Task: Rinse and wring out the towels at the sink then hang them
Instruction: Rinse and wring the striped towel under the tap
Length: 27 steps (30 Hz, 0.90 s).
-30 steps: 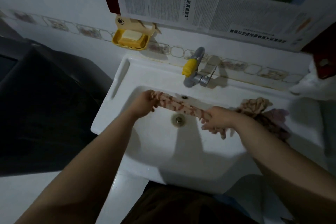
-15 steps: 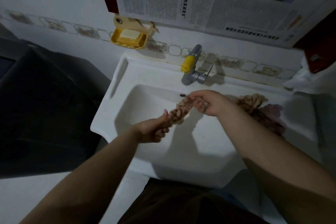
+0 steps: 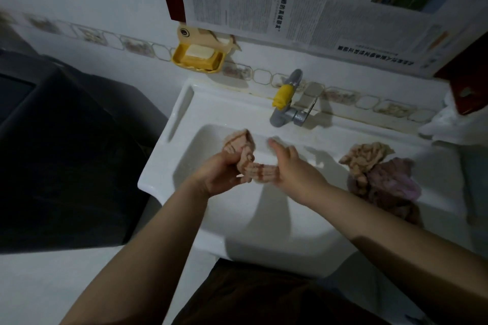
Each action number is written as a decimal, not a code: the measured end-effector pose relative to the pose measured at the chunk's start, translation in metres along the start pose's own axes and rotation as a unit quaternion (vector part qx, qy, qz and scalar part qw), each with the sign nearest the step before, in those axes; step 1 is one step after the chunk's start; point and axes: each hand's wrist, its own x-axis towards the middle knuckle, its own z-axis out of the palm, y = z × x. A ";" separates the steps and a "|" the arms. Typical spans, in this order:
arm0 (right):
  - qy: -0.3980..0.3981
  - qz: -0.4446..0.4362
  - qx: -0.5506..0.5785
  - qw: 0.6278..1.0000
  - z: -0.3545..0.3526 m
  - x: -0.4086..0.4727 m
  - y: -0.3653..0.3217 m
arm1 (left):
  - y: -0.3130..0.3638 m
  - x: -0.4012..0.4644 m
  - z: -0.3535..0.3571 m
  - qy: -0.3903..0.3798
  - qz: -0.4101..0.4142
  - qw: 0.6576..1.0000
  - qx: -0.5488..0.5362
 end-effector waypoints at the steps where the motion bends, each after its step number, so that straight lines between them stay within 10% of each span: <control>1: 0.038 -0.040 -0.067 0.996 -0.007 0.000 0.001 | 0.004 -0.002 0.001 -0.033 -0.010 0.999 0.041; 6: 0.134 -0.238 -0.208 0.939 -0.025 0.010 -0.005 | 0.020 -0.008 0.036 -0.178 0.011 0.903 0.392; 13: 0.065 -0.093 -0.304 0.946 -0.029 0.021 -0.030 | 0.022 0.007 0.056 0.044 0.033 0.537 0.842; 17: -0.060 -0.003 -0.137 0.989 -0.023 0.030 -0.029 | 0.018 0.008 0.045 0.147 0.124 0.388 0.901; 21: -0.164 0.079 0.091 0.979 -0.013 0.036 -0.028 | 0.026 0.006 0.040 0.095 0.202 0.235 0.946; 27: -0.308 0.217 0.506 0.776 -0.027 0.023 -0.043 | 0.056 0.014 0.024 0.010 0.480 0.179 0.859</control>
